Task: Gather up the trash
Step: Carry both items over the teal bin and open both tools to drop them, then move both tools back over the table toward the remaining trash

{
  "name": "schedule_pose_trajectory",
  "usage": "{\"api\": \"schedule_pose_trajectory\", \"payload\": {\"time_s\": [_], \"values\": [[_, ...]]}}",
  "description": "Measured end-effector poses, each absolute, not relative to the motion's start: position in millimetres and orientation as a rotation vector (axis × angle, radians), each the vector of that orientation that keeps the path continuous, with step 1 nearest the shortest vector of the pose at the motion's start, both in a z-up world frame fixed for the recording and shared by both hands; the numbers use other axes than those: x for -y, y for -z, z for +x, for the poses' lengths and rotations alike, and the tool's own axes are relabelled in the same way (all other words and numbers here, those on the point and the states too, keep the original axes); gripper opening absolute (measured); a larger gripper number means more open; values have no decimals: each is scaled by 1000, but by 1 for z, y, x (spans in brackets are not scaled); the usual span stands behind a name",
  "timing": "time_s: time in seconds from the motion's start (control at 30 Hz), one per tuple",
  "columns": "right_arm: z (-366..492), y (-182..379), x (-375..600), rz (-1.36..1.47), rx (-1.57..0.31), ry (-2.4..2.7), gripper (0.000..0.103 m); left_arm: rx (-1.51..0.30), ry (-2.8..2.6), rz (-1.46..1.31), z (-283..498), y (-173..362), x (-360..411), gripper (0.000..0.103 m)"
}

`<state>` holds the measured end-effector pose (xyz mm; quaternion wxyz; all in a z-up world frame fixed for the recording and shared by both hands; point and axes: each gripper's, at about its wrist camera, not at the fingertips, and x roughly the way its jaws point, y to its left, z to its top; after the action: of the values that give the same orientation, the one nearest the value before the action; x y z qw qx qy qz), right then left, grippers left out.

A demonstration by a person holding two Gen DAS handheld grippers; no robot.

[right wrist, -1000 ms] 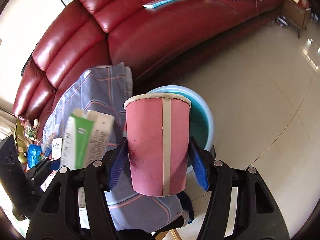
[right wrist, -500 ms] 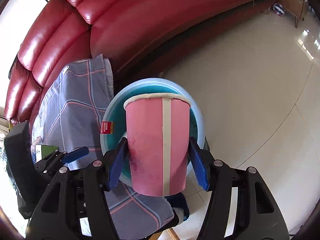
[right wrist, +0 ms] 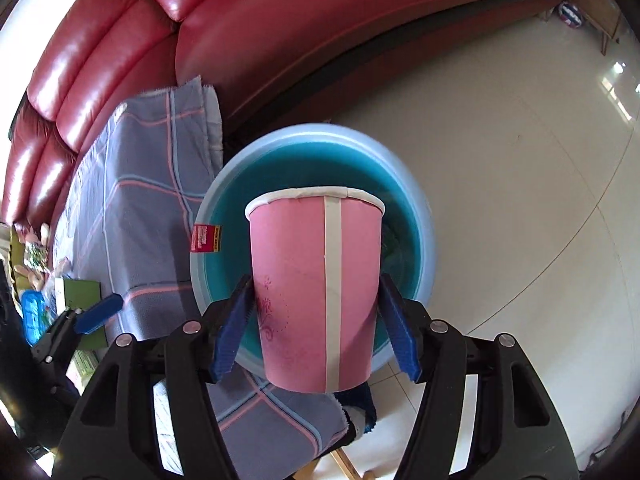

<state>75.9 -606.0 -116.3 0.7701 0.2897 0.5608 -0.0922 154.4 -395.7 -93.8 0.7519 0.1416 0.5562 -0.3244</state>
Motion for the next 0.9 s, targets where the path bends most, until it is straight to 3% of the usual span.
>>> {"api": "schedule_pose_trajectory", "payload": {"time_s": [0.03,0.3,0.9], "values": [[78,117,604,623,-1227,201,81,-1204,702,309,153,92,393,99],[80,114,594,602,-1225,246,92,-1181,688,305,146,80,378,99],[60,72,535,505,-1218,279,92,-1112,678,205,125,43,304,99]]}}
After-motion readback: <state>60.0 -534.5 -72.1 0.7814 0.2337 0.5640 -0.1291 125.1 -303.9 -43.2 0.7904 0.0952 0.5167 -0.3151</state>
